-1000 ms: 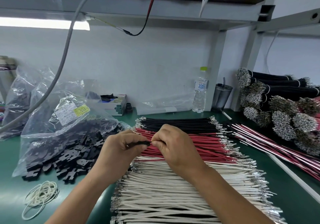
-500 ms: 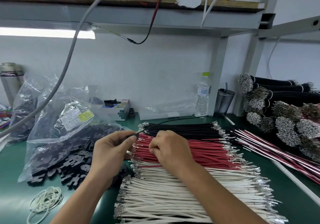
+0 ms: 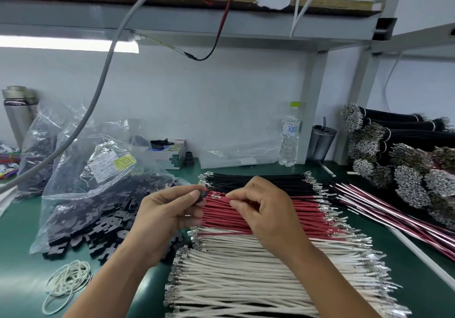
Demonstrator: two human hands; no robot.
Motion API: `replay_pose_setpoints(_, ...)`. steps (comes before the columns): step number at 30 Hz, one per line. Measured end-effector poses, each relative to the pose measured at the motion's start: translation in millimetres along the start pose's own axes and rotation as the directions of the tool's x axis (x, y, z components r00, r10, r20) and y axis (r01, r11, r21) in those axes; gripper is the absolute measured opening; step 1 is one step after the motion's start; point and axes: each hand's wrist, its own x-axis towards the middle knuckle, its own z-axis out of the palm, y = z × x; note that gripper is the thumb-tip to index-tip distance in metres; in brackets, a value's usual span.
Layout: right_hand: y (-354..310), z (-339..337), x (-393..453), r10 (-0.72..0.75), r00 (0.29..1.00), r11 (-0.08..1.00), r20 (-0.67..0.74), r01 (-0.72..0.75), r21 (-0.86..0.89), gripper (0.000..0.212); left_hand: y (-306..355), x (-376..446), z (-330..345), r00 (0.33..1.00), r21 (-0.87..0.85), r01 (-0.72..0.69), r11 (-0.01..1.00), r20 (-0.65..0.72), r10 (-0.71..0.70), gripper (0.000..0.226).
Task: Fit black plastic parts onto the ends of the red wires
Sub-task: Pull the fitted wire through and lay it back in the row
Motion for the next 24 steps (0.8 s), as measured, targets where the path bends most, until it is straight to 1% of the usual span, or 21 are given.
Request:
replay_pose_setpoints(4,-3.5,1.9,-5.8,-0.052,0.997,0.999,-0.063,0.052,-0.005,0.011,-0.6,-1.7,0.1,0.997,-0.025,0.049,0.998,0.061,-0.047,0.03)
replay_pose_setpoints(7,-4.5,0.3,-6.4,-0.059,0.993,0.998,-0.104,0.058,-0.007,0.01,-0.5,-3.2,2.2,0.995,-0.029,0.067,0.997,0.08,-0.064,0.034)
replay_pose_setpoints(13,-5.9,0.5,-7.0,-0.027,0.995,0.998,-0.098,0.033,0.06,0.013,1.8,-5.1,3.6,0.992,-0.067,0.094,0.993,0.096,-0.087,0.031)
replay_pose_setpoints(16,-5.8,0.3,-7.3,-0.025,0.996,0.998,-0.089,0.03,0.057,0.014,3.2,-5.0,3.4,0.99,-0.077,0.102,0.992,0.108,-0.094,0.033)
replay_pose_setpoints(18,-7.2,0.2,-7.9,-0.058,0.993,0.997,-0.098,0.062,0.036,0.014,3.7,-5.1,3.3,0.988,-0.072,0.108,0.992,0.117,-0.099,0.036)
replay_pose_setpoints(22,-12.1,-1.5,-8.4,-0.173,0.979,0.984,-0.11,0.168,-0.054,0.01,5.5,-5.8,2.1,0.982,-0.086,0.134,0.987,0.143,-0.121,0.041)
replay_pose_setpoints(24,-13.5,-2.4,-8.8,-0.198,0.976,0.979,-0.094,0.193,-0.059,0.011,6.6,-5.7,0.8,0.978,-0.094,0.147,0.985,0.161,-0.131,0.04)
